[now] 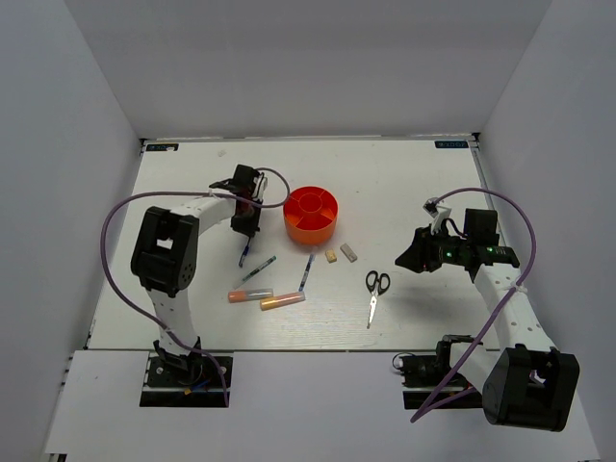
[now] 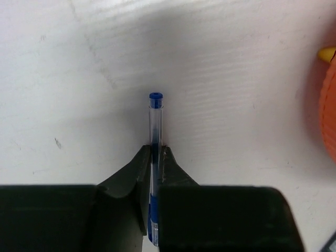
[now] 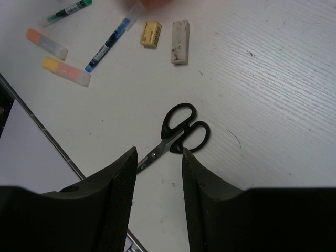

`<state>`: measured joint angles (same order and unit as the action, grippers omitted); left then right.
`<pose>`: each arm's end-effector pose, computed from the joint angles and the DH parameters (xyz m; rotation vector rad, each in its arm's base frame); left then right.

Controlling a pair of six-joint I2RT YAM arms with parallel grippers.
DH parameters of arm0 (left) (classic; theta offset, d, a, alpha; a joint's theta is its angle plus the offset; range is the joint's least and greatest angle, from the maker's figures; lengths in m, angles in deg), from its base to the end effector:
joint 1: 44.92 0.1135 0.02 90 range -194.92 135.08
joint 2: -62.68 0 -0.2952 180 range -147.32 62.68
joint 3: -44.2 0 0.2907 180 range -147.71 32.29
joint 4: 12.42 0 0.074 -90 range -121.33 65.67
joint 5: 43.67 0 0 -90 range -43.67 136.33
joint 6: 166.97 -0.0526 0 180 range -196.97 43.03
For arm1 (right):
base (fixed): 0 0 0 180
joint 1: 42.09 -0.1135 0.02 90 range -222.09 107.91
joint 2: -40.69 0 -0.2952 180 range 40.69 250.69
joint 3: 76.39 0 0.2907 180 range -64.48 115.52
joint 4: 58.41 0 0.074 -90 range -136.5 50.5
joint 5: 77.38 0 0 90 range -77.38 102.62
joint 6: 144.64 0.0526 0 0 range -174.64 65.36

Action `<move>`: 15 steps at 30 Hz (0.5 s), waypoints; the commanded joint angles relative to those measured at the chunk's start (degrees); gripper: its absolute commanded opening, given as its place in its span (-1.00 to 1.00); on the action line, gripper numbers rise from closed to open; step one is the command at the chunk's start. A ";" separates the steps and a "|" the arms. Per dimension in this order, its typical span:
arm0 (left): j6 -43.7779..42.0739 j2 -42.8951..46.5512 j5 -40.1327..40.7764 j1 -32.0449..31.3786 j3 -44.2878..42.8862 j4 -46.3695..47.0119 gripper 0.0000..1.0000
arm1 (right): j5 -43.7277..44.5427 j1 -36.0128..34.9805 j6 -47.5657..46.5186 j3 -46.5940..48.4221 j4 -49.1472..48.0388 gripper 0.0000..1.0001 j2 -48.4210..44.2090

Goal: Sort the stationery into containers
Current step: Pick up the pen from the center of the board.

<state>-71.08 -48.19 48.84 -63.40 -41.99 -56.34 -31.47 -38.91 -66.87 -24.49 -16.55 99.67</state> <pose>0.4138 -0.1359 0.1501 0.2920 2.7515 -0.0511 0.2315 0.0238 0.2464 -0.5125 2.1942 0.7821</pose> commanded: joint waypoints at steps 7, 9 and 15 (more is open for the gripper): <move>3.51 18.13 -2.06 -0.24 1.06 -1.92 -0.99 | -0.73 0.07 0.01 2.20 -0.16 -0.11 -1.06; 4.47 22.59 -2.33 -0.42 2.11 -0.08 -0.99 | -0.90 -0.10 -0.08 2.20 -0.16 -0.11 -0.89; 10.70 29.56 -5.58 -3.40 7.03 12.03 -0.99 | -1.25 -0.19 -0.25 1.94 -0.60 -0.33 -0.53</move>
<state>-64.74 -20.60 46.00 -65.39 -37.73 -51.88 -31.49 -38.91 -67.04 -24.49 -16.61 99.65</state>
